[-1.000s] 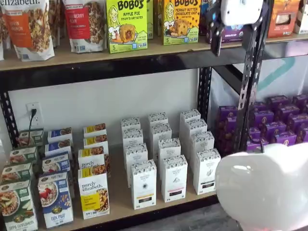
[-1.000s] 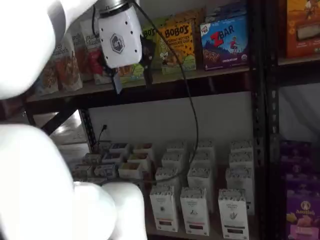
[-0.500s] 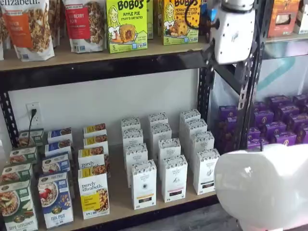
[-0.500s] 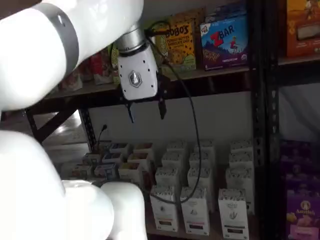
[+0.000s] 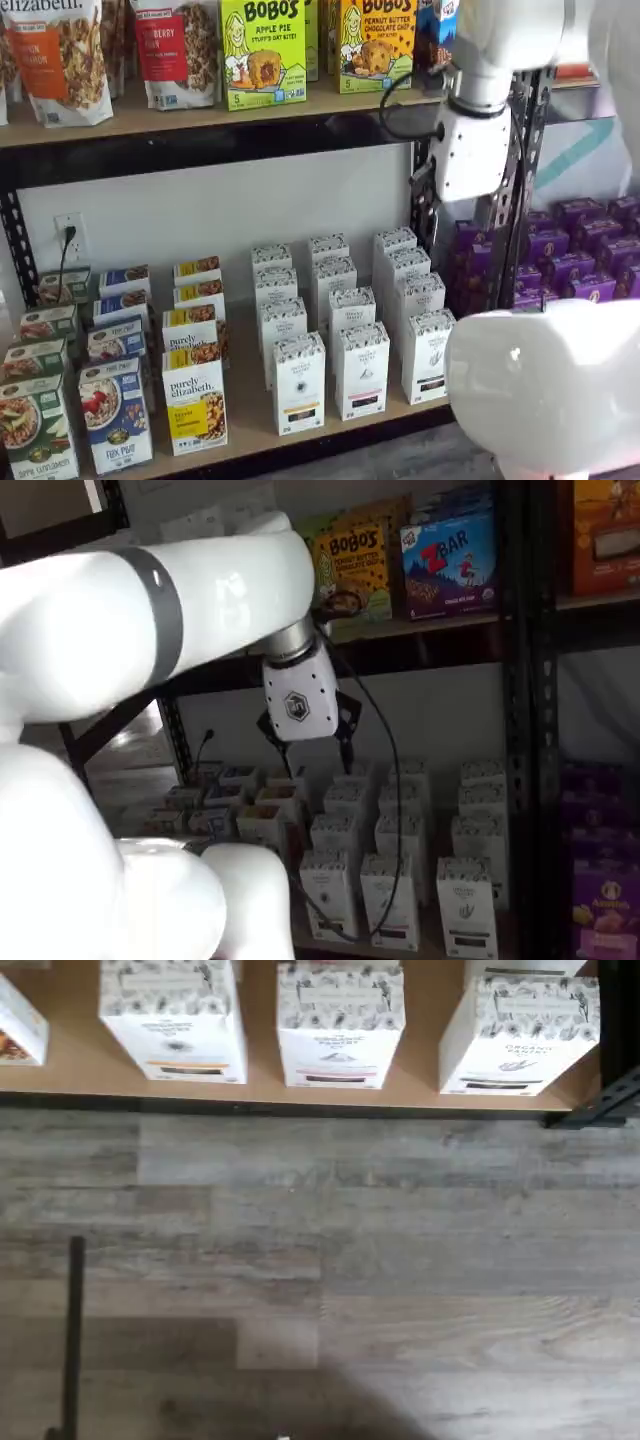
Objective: Pick up the white box with a green strip in the middle, on the bottom shelf, the sixth box from the left
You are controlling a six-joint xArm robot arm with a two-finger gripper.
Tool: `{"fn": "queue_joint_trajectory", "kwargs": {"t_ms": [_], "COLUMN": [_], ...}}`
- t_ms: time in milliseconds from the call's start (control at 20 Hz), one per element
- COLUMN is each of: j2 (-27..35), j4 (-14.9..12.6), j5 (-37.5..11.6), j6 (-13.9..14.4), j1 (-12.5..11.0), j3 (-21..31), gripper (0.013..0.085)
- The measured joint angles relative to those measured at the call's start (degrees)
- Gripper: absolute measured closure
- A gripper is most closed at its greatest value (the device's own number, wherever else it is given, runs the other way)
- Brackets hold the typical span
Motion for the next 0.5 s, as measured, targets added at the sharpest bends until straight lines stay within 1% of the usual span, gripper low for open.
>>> {"fn": "queue_joint_trajectory", "kwargs": {"t_ms": [100,200,400,500], "j2": [0.6,1.5,6.5,9.2], "j4": [-1.1,-1.5,-3.0,-1.6], "j5": [-3.7,-7.3,-13.2,-16.5], "j6": [0.2,-0.3,-0.8,-2.7], "j1": [-0.3,-1.1,-2.6,-3.9], "j3": [2.5,4.5,6.7,7.5], "gripper": [0.0130,0.0130,0.0130,0.0130]}}
